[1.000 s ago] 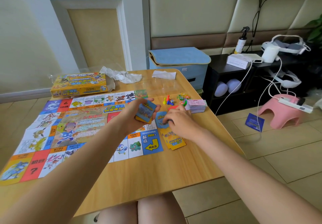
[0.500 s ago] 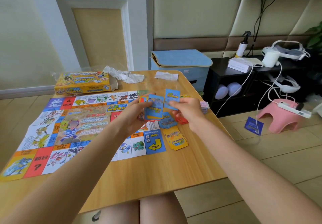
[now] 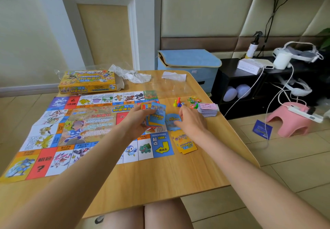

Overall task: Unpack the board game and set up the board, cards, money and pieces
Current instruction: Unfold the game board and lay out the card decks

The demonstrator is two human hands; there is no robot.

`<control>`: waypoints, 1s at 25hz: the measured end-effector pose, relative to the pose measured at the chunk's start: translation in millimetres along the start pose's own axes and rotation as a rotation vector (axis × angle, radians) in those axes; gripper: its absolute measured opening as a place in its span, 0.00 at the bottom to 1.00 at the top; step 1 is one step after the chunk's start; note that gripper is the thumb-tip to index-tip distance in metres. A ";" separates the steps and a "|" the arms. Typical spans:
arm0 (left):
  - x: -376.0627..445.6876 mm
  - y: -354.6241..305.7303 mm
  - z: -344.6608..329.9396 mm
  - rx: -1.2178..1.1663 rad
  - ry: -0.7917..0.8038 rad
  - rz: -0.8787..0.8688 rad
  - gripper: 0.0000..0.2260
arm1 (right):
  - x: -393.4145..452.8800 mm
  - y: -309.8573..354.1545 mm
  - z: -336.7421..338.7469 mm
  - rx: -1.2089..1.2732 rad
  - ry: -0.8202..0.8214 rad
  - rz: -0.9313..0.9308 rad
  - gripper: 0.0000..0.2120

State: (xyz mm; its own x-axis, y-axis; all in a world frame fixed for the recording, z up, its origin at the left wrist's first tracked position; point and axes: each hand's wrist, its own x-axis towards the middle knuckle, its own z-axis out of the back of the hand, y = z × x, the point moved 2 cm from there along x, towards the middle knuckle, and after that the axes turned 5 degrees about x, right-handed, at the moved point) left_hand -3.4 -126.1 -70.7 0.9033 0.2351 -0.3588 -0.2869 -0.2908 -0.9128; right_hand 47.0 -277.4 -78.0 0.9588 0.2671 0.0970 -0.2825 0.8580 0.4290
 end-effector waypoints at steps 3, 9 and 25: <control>0.2 3.5 -7.1 0.032 0.015 -0.020 0.05 | 2.4 5.4 1.6 0.554 0.062 -0.055 0.12; -3.6 -1.6 -10.4 -0.031 0.045 0.026 0.06 | 9.5 -6.5 11.7 0.883 0.000 -0.283 0.11; -3.3 -4.4 -15.0 0.039 0.023 -0.009 0.04 | 4.4 11.0 20.5 0.741 0.157 -0.090 0.13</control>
State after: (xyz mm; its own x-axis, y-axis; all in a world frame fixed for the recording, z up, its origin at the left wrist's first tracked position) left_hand -0.3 -139.5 -62.6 0.9131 0.2157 -0.3461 -0.2904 -0.2518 -0.9232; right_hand 48.8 -275.8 -54.4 0.9456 0.3174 -0.0720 -0.0554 0.3751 0.9253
